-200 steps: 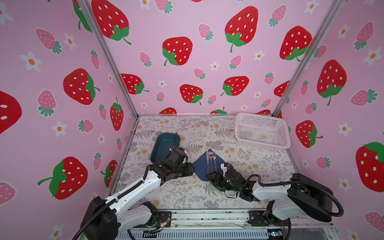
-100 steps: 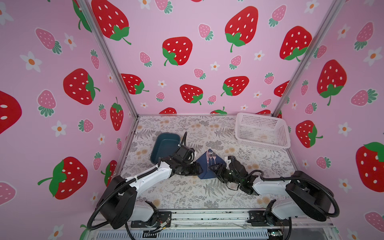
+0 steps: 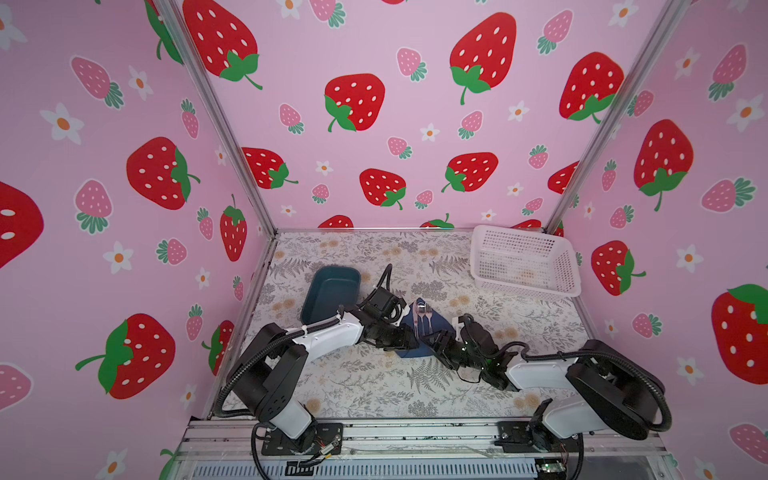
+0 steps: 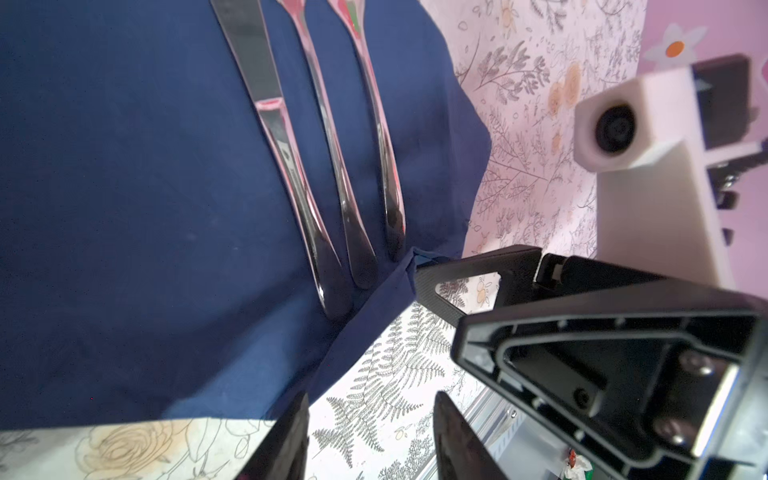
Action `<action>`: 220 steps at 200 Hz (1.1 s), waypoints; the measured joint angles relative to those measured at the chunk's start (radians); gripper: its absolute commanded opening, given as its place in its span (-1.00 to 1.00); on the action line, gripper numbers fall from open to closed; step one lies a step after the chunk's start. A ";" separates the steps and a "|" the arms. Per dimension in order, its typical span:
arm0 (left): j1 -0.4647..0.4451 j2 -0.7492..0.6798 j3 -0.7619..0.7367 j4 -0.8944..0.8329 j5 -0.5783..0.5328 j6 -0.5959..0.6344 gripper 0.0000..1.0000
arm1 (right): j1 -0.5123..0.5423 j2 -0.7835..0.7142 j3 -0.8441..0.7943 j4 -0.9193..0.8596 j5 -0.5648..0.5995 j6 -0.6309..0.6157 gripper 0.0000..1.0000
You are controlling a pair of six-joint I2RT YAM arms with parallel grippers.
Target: Place the utensils on the paper napkin and roll it up
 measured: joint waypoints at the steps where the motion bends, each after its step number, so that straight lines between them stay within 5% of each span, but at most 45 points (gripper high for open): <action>1: 0.000 0.001 0.000 0.000 0.000 0.000 -0.03 | 0.000 0.000 -0.001 0.000 0.000 0.000 0.29; 112: -0.001 0.118 0.073 0.044 0.003 0.037 -0.27 | -0.031 -0.026 -0.019 0.000 -0.011 0.001 0.29; 178: -0.001 0.144 0.089 0.051 0.013 0.045 -0.82 | -0.037 -0.077 -0.037 -0.036 -0.015 -0.004 0.29; 220: -0.001 0.162 0.127 0.045 0.009 0.059 -0.86 | -0.047 -0.212 -0.056 -0.171 0.034 -0.029 0.06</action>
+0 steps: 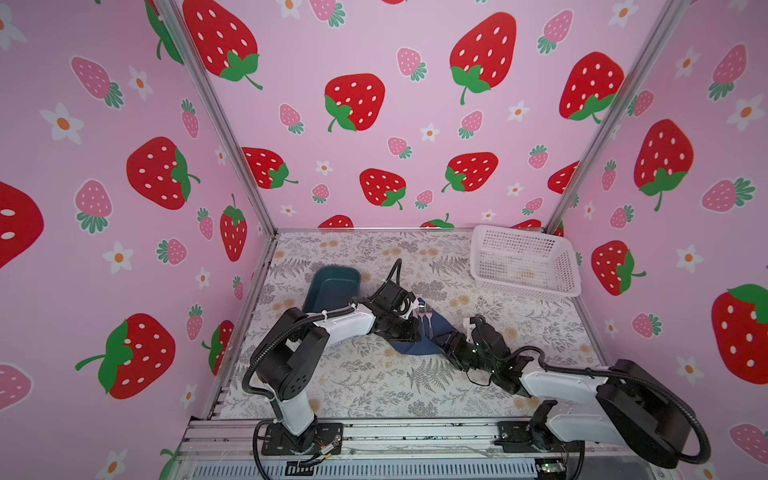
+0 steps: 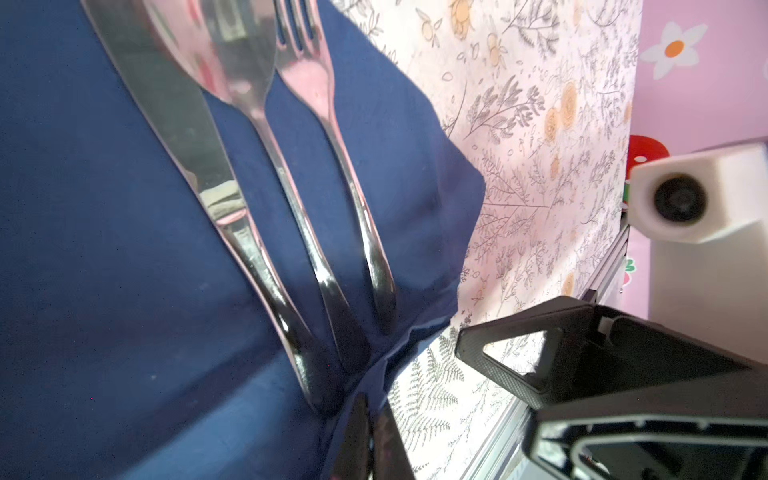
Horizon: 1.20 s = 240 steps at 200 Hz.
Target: Place the utensils on the paper napkin and roll it up
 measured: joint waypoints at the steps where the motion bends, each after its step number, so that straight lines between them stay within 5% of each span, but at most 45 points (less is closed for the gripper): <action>1: 0.000 0.002 0.002 0.000 -0.001 0.000 -0.86 | -0.001 -0.005 -0.002 -0.002 0.002 0.000 0.05; 111: 0.000 0.053 0.052 -0.060 -0.049 0.041 -0.85 | -0.019 -0.064 0.039 -0.210 0.024 -0.198 -0.34; 168: 0.000 0.083 0.090 -0.088 -0.051 0.045 -0.86 | -0.018 -0.009 0.122 -0.227 -0.041 -0.320 -0.34; 240: 0.000 0.082 0.090 -0.102 -0.087 0.039 -0.87 | -0.018 0.120 0.141 -0.226 -0.105 -0.333 -0.40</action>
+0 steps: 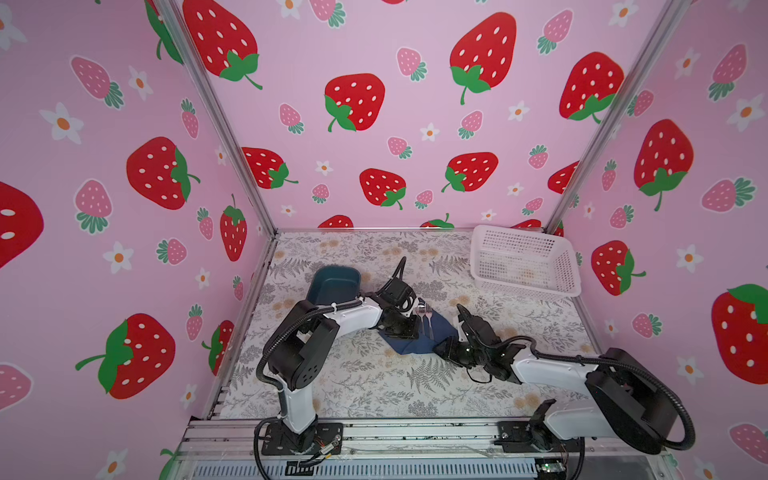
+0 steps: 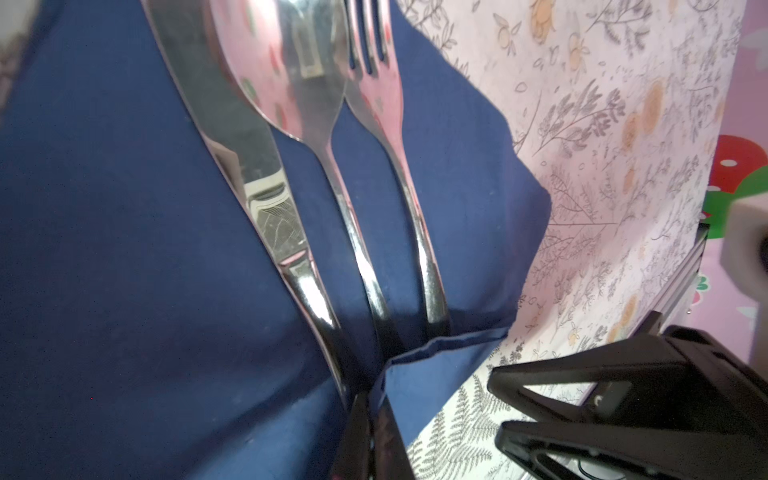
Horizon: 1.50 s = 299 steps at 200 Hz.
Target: Place the utensils on the paper napkin and roll it up
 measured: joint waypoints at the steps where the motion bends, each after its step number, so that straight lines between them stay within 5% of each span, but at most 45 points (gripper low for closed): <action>1: 0.000 0.000 0.000 0.000 0.000 0.000 -0.87 | 0.000 0.000 0.000 0.000 0.000 0.000 -0.40; 48: 0.000 0.000 0.000 0.000 -0.007 -0.006 -0.81 | 0.000 0.049 0.029 0.045 -0.018 0.030 -0.48; 102: 0.000 -0.065 -0.014 -0.003 -0.018 -0.020 -0.21 | 0.000 0.107 0.040 0.061 -0.015 0.072 -0.49; 129: 0.000 -0.159 -0.069 -0.002 -0.032 -0.029 -0.09 | 0.000 0.109 0.042 0.063 -0.013 0.080 -0.49; 201: 0.000 -0.209 -0.230 0.009 0.013 -0.025 -0.12 | 0.000 0.126 0.050 0.064 -0.014 0.097 -0.48; 299: 0.000 -0.155 -0.211 -0.016 -0.025 0.040 -0.60 | 0.000 0.128 0.056 0.055 -0.013 0.098 -0.48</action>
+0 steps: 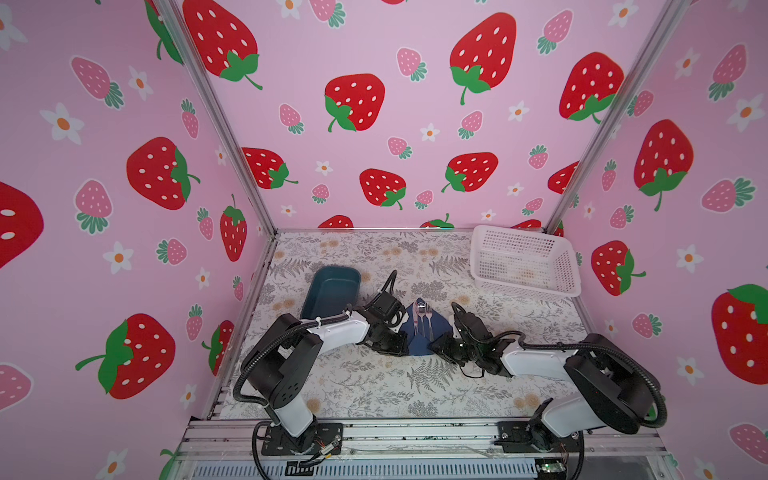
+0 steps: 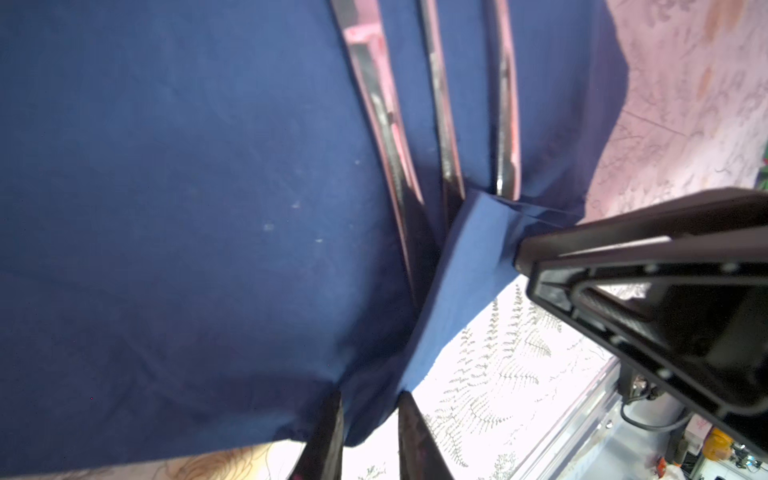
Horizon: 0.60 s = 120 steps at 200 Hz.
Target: Place the utensils on the paper napkin and roll it up
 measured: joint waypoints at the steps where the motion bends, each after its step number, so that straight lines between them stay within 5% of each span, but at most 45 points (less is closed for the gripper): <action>1: 0.000 0.000 0.000 -0.001 -0.001 0.000 -0.60 | 0.000 0.000 0.000 0.000 0.000 0.000 -0.48; 120: 0.000 -0.070 0.019 -0.072 -0.107 -0.001 -0.45 | 0.000 0.008 0.024 -0.039 0.006 0.000 -0.47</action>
